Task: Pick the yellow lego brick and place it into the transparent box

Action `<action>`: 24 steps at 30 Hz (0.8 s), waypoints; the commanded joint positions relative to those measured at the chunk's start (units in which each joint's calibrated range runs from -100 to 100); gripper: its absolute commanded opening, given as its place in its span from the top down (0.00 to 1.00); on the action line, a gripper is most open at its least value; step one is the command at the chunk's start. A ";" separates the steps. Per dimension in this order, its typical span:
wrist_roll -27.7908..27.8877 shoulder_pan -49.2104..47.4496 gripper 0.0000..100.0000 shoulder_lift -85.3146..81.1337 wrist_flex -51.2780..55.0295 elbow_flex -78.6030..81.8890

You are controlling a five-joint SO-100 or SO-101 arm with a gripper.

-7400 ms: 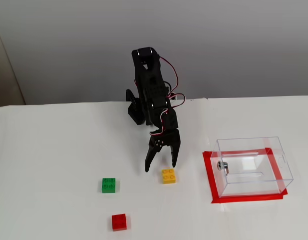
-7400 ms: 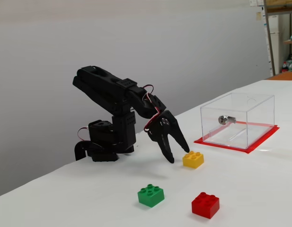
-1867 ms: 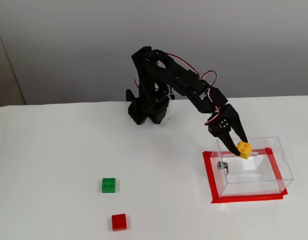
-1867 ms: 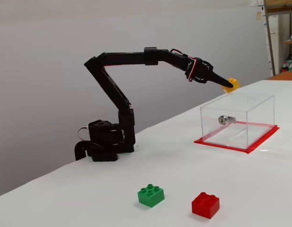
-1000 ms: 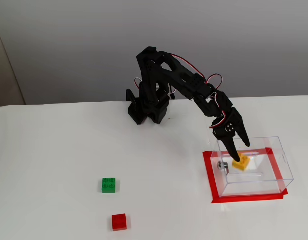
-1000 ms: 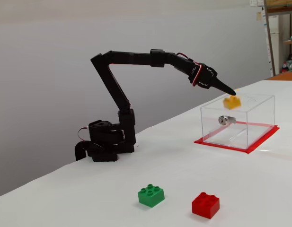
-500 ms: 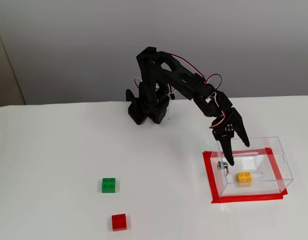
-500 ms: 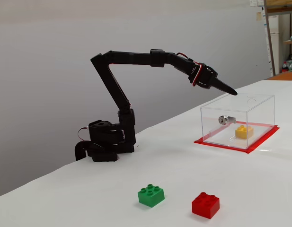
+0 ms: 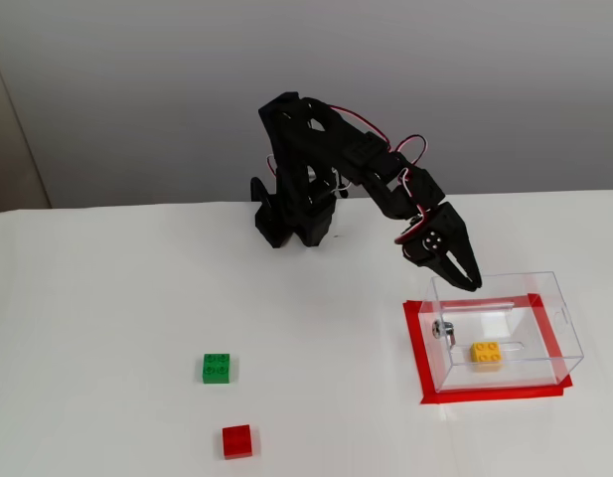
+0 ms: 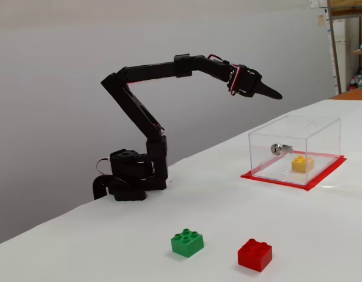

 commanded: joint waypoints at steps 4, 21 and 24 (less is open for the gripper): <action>0.10 14.68 0.98 -11.65 9.97 -1.79; 0.15 45.37 0.98 -41.18 12.41 31.94; 0.15 46.18 0.98 -48.06 12.41 38.72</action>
